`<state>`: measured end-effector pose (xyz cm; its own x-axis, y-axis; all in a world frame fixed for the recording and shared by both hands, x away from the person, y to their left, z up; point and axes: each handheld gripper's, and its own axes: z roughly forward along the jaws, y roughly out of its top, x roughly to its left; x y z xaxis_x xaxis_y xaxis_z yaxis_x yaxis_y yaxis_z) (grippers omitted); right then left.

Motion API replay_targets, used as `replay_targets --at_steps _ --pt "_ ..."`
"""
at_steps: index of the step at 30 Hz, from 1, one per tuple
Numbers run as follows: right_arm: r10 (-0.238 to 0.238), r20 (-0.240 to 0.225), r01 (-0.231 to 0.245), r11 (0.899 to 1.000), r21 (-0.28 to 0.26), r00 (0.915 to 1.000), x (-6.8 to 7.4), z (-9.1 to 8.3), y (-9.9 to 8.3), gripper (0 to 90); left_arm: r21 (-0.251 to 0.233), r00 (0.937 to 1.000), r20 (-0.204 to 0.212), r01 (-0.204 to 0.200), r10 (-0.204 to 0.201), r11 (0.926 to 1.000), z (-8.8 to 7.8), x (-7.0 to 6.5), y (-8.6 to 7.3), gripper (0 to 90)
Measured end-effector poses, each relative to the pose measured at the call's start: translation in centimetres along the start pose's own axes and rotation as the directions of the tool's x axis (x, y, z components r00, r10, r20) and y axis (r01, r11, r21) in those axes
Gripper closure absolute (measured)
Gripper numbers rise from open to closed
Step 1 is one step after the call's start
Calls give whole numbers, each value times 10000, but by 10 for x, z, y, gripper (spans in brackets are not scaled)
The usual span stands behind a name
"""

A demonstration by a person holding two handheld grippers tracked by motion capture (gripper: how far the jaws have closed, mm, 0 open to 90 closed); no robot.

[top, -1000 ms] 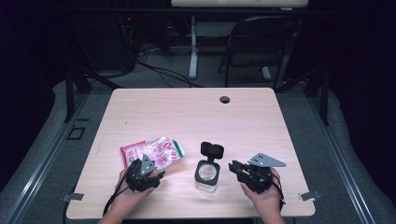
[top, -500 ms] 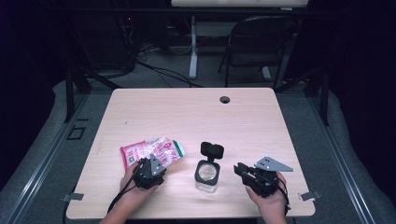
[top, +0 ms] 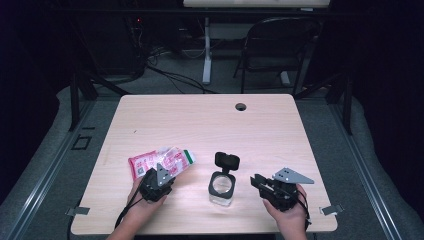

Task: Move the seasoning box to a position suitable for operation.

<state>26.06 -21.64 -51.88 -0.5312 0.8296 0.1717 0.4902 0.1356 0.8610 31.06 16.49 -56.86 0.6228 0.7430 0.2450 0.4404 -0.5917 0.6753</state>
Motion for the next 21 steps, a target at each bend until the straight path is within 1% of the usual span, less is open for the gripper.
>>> replay_targets --at_steps 4,6,7,8,10,12,14,16,17,18,19,21 --pt "0 17 0 10000 -3 10000 0 0 0 757 -184 9996 168 219 -216 9996 -2 3 0 718" --pt "4 22 -4 10000 2 10000 0 0 0 757 -186 9993 247 271 -266 9995 -3 4 0 765" --pt "6 11 -6 10000 -5 10000 -1 0 0 757 -236 9988 308 392 -385 9990 -3 4 -1 784" --pt "29 18 -29 10000 -20 10000 -1 0 0 757 -223 9984 374 424 -416 9989 -4 5 -1 806" --pt "30 24 -30 10000 -27 10000 -1 0 0 757 -159 9971 521 560 -551 9983 -4 8 -1 853" --pt "9 15 -9 10000 -4 10000 -1 0 0 757 -154 9944 702 804 -791 9966 -3 10 -2 891" --pt "35 -10 -35 10000 -27 10000 -1 0 0 757 -182 9898 915 1115 -1094 9936 -3 14 -3 900" --pt "39 -4 -39 10000 -23 10000 -1 0 0 757 -186 9853 1106 1332 -1303 9909 -3 17 -3 900" --pt "34 3 -34 10000 -27 10000 -1 0 0 757 -241 9841 1113 1416 -1381 9896 -3 18 -3 900" --pt "34 3 -34 10000 -27 10000 -1 0 0 757 -241 9841 1113 1416 -1381 9896 -3 18 -3 900" --pt "53 8 -53 10000 -50 10000 -1 0 0 757 -273 9821 1200 1497 -1454 9884 -3 19 -4 900" --pt "55 9 -55 10000 -43 10000 -2 0 0 757 -279 9801 1271 1571 -1524 9872 -4 20 -4 900"
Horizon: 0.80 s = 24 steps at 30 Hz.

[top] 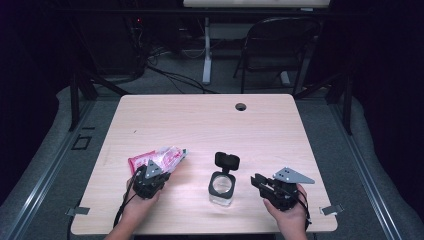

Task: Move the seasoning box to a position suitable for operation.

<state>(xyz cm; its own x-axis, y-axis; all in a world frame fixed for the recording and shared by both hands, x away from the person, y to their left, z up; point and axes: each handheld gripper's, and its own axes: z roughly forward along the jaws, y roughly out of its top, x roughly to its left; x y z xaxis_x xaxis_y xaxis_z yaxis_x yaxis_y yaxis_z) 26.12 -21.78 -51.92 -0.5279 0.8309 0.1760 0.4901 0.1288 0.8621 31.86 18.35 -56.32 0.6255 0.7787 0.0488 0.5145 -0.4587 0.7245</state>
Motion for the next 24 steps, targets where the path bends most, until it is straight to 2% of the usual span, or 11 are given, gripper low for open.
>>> replay_targets --at_steps 9,13,15,19,24 --pt "-5 10 5 10000 7 10000 -1 0 0 757 -227 9996 150 252 -248 9994 -10 6 2 900" --pt "-39 -19 39 10000 -2 10000 -1 0 1 757 -463 9997 3 237 -237 9986 -24 10 6 900" --pt "-55 -36 55 10000 33 10000 -1 0 1 757 -691 9993 27 380 -380 9969 -31 13 8 900" --pt "-32 -58 32 10000 -12 10000 -1 2 2 757 -1121 9991 61 419 -414 9928 -46 17 12 900" --pt "-97 -110 97 10000 16 9999 0 3 3 757 -1462 9996 31 275 -273 9889 -59 17 18 900"
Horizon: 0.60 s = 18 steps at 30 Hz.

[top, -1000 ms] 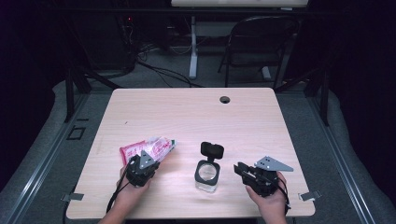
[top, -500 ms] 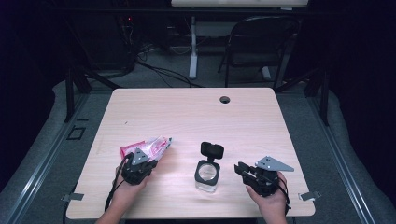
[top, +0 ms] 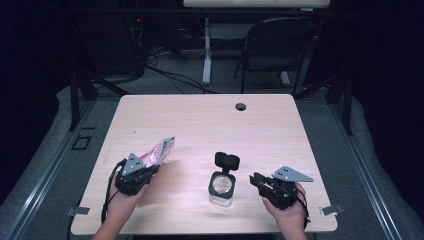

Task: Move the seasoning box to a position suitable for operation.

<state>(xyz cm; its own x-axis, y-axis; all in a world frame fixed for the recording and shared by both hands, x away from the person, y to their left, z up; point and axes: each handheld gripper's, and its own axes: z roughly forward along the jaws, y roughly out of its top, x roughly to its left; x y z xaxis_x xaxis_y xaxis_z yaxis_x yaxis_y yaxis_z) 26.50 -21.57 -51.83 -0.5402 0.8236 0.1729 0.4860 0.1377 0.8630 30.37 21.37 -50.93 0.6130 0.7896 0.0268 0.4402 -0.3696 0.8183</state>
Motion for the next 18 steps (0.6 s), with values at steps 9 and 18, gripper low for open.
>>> replay_targets --at_steps 9,18 --pt "32 -1 -32 10000 7 10000 0 0 0 755 -721 9996 -198 -225 211 9971 -20 2 13 900" --pt "94 76 -94 9999 -39 9999 0 -1 -1 756 -1164 9991 174 -360 383 9926 -28 -7 23 900"
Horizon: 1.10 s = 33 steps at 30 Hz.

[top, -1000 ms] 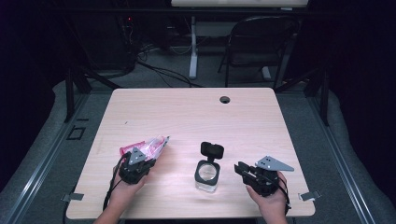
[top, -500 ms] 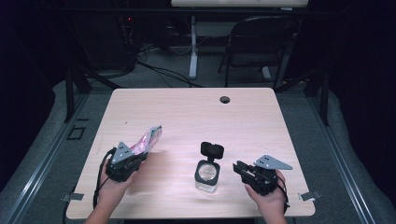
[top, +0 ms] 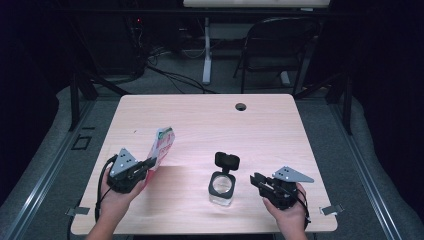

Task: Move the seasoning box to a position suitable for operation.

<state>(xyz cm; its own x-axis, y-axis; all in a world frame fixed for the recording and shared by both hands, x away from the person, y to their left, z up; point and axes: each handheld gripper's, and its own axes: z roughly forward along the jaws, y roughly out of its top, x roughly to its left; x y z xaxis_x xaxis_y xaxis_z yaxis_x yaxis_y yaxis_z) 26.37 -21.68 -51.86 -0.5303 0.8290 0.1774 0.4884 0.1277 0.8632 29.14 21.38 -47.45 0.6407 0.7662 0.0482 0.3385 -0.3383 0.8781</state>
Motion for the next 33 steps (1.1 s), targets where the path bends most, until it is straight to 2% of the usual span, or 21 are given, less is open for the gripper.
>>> replay_targets --at_steps 1,2,4,5,11,12,15,16,23,26,29,30,32,33 --pt "11 14 -11 10000 -5 10000 0 0 0 756 -40 9999 135 -60 61 10000 0 -3 2 900" --pt "18 0 -18 10000 -12 10000 0 0 0 756 -151 9987 407 -292 298 9995 0 -11 6 900" --pt "17 -2 -17 10000 -23 10000 0 0 0 756 -238 9976 574 -367 380 9990 0 -16 8 900" --pt "-22 7 22 10000 -12 10000 1 -1 1 756 -374 9944 889 -548 579 9978 0 -24 11 900" --pt "-70 -56 70 9999 -79 10000 2 -2 2 746 -501 9897 1263 -621 680 9968 -2 -32 13 900" --pt "-64 -196 61 9998 -183 9998 4 -4 4 743 -510 9898 1335 -431 496 9978 -1 -30 10 900" --pt "-147 -247 141 9996 -245 9996 6 -5 6 741 -475 9894 1416 -252 317 9986 -1 -27 7 900" --pt "-259 -425 245 9991 -332 9988 9 -7 9 737 -509 9896 1427 -96 167 9987 -2 -24 4 900" --pt "-588 -1053 512 9960 -736 9927 25 -10 21 728 -385 9897 1422 226 -169 9990 -7 -19 -3 900" --pt "-1028 -1397 918 9923 -829 9848 37 -8 27 724 -213 9895 1403 368 -335 9991 -9 -18 -10 900" --pt "-1152 -1822 999 9908 -908 9765 45 -4 33 706 -170 9889 1424 451 -423 9988 -11 -19 -14 900" --pt "-1152 -1822 999 9908 -908 9765 45 -4 33 706 -170 9889 1424 451 -423 9988 -11 -19 -14 900" --pt "-1298 -2174 1148 9902 -801 9674 53 4 37 699 -142 9878 1461 567 -540 9983 -11 -20 -17 900" --pt "-1298 -2174 1148 9902 -801 9674 53 4 37 699 -66 9872 1502 550 -534 9985 -12 -20 -17 900"
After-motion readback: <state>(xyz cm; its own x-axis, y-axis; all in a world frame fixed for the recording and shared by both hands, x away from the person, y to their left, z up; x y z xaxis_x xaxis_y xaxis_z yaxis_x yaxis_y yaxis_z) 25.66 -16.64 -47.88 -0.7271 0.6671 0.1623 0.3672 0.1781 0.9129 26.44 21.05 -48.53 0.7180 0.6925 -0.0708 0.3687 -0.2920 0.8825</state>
